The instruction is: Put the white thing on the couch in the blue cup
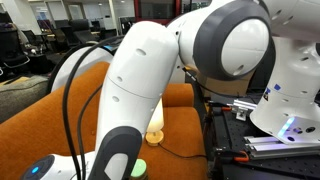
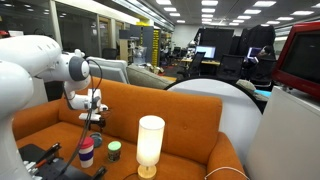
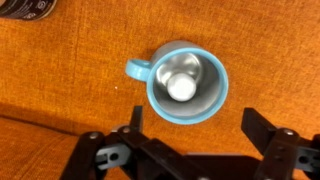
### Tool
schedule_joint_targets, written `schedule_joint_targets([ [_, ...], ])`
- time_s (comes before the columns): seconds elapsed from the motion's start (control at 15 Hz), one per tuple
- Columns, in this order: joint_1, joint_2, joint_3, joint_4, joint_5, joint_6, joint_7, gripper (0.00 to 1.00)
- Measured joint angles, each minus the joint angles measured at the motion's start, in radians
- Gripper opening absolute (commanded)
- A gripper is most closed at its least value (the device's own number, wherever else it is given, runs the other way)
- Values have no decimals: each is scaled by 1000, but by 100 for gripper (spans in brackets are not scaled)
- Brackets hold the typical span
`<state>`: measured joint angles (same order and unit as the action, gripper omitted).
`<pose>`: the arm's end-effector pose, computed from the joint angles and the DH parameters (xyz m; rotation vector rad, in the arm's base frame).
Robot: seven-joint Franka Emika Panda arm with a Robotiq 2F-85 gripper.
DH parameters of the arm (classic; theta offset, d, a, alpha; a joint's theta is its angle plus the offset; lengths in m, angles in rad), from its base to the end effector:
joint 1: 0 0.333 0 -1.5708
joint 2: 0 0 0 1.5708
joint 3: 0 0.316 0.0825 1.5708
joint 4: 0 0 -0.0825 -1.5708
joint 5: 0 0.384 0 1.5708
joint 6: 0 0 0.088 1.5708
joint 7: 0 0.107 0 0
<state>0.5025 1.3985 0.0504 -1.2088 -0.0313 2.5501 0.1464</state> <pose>0.5771 0.3485 -0.0937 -3.0669 -0.6099 0.1000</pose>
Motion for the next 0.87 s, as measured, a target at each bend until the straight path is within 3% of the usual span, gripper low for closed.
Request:
schedule_joint_targets([
  [0.53,-9,-277,16,-393,2,188,3,100],
  [0.87,-15,-311,21,-447,2,201,3,100],
])
